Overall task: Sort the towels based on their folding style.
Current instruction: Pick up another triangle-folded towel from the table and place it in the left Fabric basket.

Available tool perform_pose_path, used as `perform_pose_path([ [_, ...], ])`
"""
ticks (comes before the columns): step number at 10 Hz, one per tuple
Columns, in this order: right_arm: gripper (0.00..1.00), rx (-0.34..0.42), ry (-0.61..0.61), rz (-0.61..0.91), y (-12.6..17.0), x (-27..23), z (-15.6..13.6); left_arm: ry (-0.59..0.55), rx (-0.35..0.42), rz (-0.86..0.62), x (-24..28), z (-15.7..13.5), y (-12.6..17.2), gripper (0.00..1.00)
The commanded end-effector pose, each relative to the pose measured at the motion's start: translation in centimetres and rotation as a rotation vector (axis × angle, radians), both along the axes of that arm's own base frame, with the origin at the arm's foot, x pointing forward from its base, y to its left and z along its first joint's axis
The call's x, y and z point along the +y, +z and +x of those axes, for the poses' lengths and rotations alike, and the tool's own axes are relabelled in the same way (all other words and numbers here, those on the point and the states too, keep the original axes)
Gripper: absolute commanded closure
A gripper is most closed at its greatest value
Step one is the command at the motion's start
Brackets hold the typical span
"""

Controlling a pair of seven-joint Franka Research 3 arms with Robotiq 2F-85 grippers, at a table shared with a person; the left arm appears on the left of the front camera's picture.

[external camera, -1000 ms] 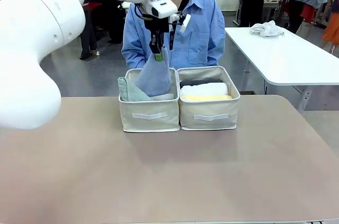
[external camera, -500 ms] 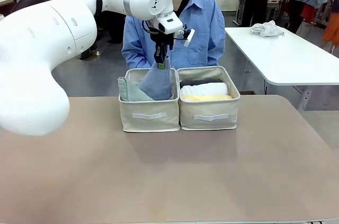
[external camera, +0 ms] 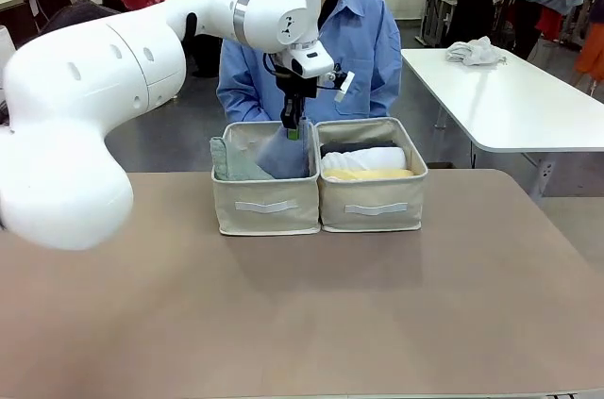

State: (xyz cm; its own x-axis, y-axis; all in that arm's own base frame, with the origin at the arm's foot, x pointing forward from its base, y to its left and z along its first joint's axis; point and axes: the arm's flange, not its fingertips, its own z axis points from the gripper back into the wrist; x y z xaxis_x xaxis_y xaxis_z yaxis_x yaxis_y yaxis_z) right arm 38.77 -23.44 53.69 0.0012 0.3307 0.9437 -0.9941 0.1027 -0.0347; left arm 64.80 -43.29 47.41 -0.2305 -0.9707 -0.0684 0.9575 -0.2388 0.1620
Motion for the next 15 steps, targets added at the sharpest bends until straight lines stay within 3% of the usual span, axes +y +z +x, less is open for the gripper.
perform_pose_path([
  [1,0.0,-0.009,0.011,0.008,-0.1,0.1,-0.3,-0.017,0.004,0.026,-1.2,1.7,0.7,0.84],
  [2,0.0,-0.009,0.011,0.008,-0.1,0.1,-0.3,-0.021,0.01,0.024,-1.3,1.6,0.7,0.51],
  [4,0.0,-0.009,0.011,0.008,-0.1,0.1,-0.3,-0.037,0.001,0.018,-1.3,1.4,1.0,0.0],
  [13,0.0,-0.009,0.011,0.008,-0.1,0.1,-0.3,-0.059,0.0,0.018,-1.1,1.1,1.2,0.0],
  [15,0.0,-0.009,0.011,0.008,-0.1,0.1,-0.3,-0.102,0.034,0.0,1.0,-0.2,3.2,0.0],
])
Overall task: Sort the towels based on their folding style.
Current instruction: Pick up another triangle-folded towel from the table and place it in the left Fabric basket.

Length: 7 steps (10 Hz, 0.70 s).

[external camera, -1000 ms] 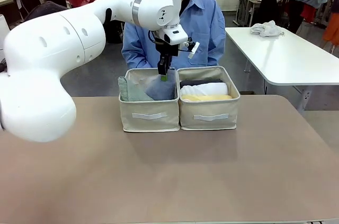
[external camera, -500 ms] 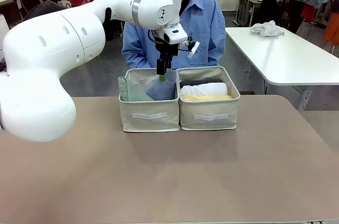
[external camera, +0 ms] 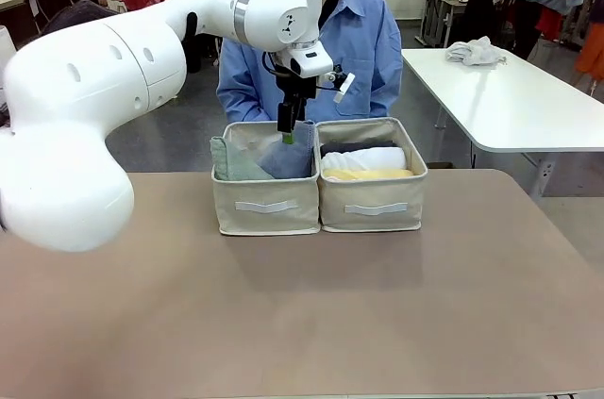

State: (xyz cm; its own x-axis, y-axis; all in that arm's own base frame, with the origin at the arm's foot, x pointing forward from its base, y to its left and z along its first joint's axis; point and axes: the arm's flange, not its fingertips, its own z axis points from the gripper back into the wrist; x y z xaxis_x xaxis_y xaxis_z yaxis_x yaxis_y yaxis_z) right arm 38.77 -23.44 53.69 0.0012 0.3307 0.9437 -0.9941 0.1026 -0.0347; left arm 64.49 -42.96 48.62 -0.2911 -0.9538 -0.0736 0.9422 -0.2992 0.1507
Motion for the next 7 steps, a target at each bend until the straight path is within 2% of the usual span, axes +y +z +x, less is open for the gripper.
perform_pose_path([
  [1,0.0,-0.009,0.011,0.008,-0.1,0.1,-0.3,-0.08,0.067,-0.005,3.1,-2.4,3.5,0.0],
  [2,0.0,-0.009,0.011,0.008,-0.1,0.1,-0.3,-0.133,0.069,0.016,7.3,-5.5,5.0,0.0],
  [3,0.0,-0.009,0.011,0.008,-0.1,0.1,-0.3,-0.134,0.043,0.032,11.7,-8.1,5.5,0.0],
  [4,0.0,-0.009,0.011,0.008,-0.1,0.1,-0.3,-0.097,0.062,-0.009,16.4,-10.2,5.6,0.0],
  [5,0.0,-0.009,0.011,0.008,-0.1,0.1,-0.3,0.057,0.026,-0.126,25.9,-15.1,5.6,0.0],
  [6,0.0,-0.009,0.011,0.008,-0.1,0.1,-0.3,0.057,0.026,-0.126,25.9,-15.1,5.6,0.0],
  [7,0.0,-0.009,0.011,0.008,-0.1,0.1,-0.3,0.107,0.018,-0.156,28.9,-17.1,5.2,0.0],
])
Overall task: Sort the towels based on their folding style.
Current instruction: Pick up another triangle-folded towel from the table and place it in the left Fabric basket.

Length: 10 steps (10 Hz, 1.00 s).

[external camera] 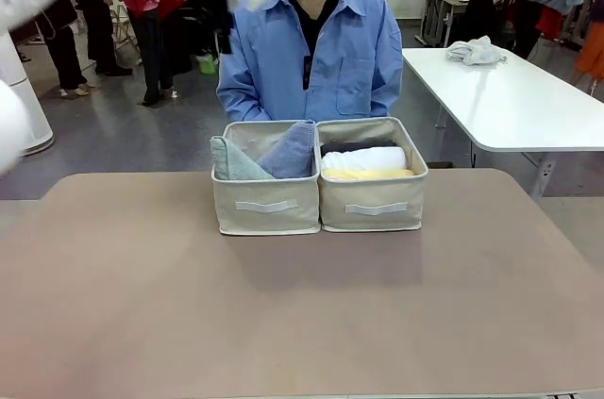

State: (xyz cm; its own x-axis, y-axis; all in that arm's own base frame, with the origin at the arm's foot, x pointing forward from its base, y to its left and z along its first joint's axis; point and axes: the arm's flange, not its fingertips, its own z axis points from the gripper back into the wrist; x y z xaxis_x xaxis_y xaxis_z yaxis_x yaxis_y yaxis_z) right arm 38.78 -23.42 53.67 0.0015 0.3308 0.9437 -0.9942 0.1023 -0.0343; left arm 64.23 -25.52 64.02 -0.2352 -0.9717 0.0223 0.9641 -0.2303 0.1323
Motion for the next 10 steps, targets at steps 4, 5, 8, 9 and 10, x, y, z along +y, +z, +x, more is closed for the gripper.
perform_pose_path([
  [4,0.0,-0.009,0.01,0.008,-0.1,0.1,-0.3,0.139,0.156,-0.095,19.0,-20.8,-13.4,0.0],
  [5,0.0,-0.009,0.01,0.008,-0.1,0.1,-0.3,0.166,0.179,-0.115,20.6,-21.3,-13.9,0.0],
  [8,0.0,-0.009,0.01,0.008,-0.1,0.1,-0.3,0.201,0.155,-0.127,22.5,-21.1,-14.5,0.0],
  [9,0.0,-0.009,0.01,0.008,-0.1,0.1,-0.3,0.189,0.111,-0.069,21.8,-20.1,-14.3,0.0],
  [10,0.0,-0.009,0.01,0.008,-0.1,0.1,-0.3,0.218,0.225,-0.108,23.1,-17.5,-11.8,0.0],
])
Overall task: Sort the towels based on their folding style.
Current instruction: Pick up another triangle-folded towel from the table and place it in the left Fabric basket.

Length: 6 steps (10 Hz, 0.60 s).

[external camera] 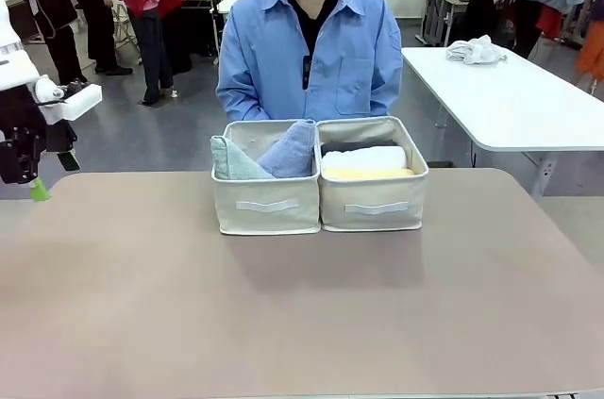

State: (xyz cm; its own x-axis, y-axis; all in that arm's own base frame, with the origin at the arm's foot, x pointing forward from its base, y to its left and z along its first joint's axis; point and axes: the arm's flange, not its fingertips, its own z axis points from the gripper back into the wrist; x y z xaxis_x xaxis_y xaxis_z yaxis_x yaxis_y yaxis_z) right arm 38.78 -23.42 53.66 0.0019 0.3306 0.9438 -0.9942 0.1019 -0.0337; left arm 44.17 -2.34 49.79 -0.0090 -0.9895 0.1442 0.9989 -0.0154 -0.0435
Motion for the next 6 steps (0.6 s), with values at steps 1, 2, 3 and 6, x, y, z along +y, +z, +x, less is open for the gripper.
perform_pose_path([
  [1,0.0,-0.01,0.01,0.007,-0.1,0.1,-0.3,0.005,0.034,-0.011,-0.1,2.6,2.4,0.0],
  [2,0.0,-0.01,0.01,0.007,-0.1,0.1,-0.3,0.005,0.034,-0.011,-0.1,2.6,2.4,0.0],
  [3,0.0,-0.01,0.01,0.007,-0.1,0.1,-0.3,0.005,0.034,-0.011,-0.1,2.6,2.4,0.0],
  [6,0.0,-0.01,0.01,0.007,-0.1,0.1,-0.3,-0.029,0.047,-0.26,2.3,3.2,4.3,0.0],
])
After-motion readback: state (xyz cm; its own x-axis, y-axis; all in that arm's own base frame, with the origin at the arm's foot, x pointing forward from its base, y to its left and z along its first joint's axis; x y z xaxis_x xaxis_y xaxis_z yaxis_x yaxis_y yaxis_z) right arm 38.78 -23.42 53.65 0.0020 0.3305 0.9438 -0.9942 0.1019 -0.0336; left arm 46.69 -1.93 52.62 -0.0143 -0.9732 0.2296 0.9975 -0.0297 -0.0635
